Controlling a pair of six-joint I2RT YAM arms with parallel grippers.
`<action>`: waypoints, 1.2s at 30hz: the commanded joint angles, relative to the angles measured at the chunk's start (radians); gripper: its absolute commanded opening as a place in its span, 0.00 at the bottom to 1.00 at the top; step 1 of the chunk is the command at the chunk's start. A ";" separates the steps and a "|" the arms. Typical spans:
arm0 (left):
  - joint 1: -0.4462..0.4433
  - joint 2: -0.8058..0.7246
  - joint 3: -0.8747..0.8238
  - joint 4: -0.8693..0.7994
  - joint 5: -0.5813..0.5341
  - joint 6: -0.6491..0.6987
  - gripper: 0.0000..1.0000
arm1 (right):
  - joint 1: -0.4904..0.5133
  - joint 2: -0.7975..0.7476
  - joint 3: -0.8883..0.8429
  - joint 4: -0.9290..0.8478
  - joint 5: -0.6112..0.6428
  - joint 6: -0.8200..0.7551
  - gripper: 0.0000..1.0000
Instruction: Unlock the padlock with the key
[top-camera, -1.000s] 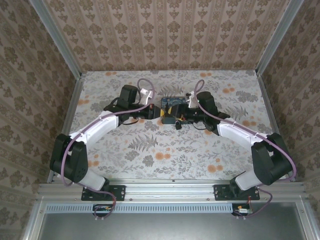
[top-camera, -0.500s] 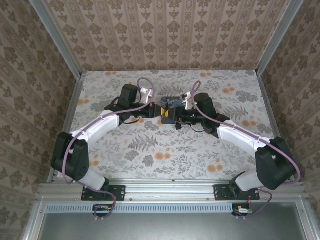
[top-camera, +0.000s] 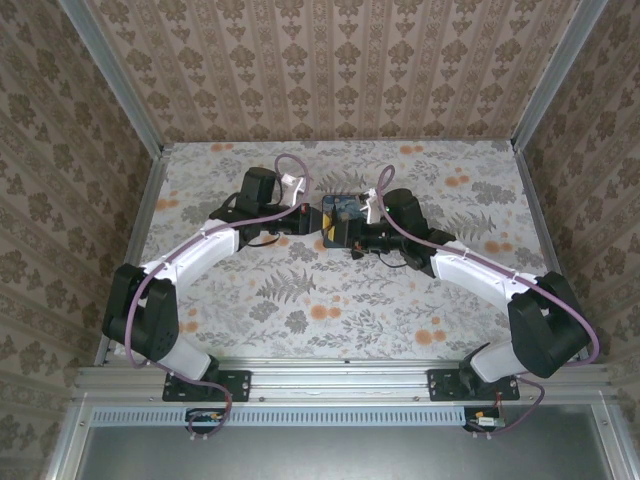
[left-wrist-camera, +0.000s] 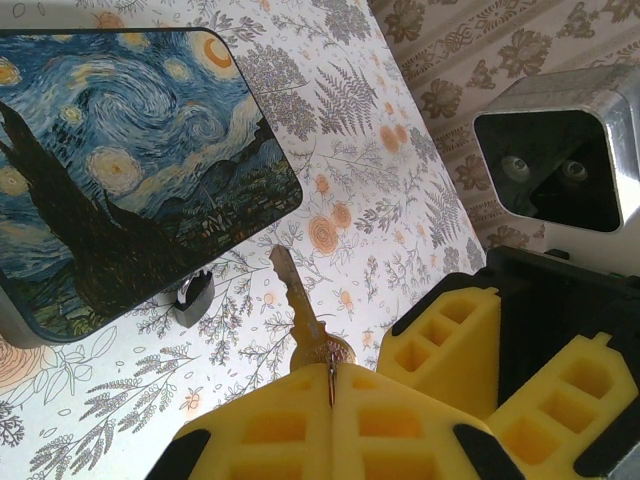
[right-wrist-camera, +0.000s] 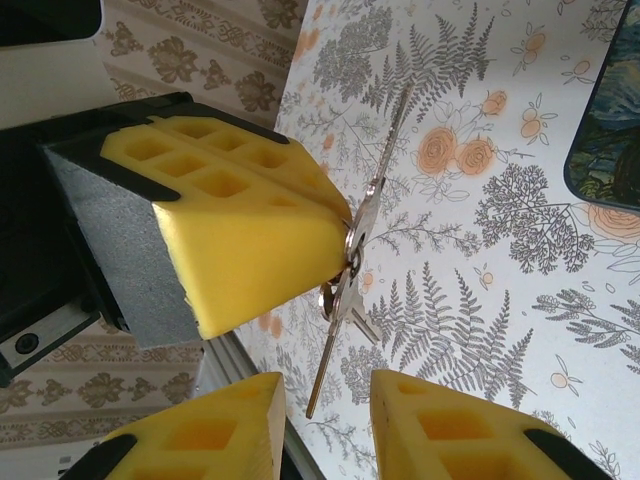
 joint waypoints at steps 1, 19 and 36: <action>-0.009 0.010 0.038 -0.008 0.002 -0.009 0.00 | 0.008 0.021 0.037 -0.029 0.009 -0.026 0.29; -0.058 0.026 0.087 -0.110 -0.010 0.061 0.00 | 0.008 0.018 0.043 -0.077 0.062 -0.056 0.24; -0.075 0.042 0.092 -0.103 -0.003 0.019 0.00 | 0.009 0.005 0.002 0.016 0.094 -0.024 0.17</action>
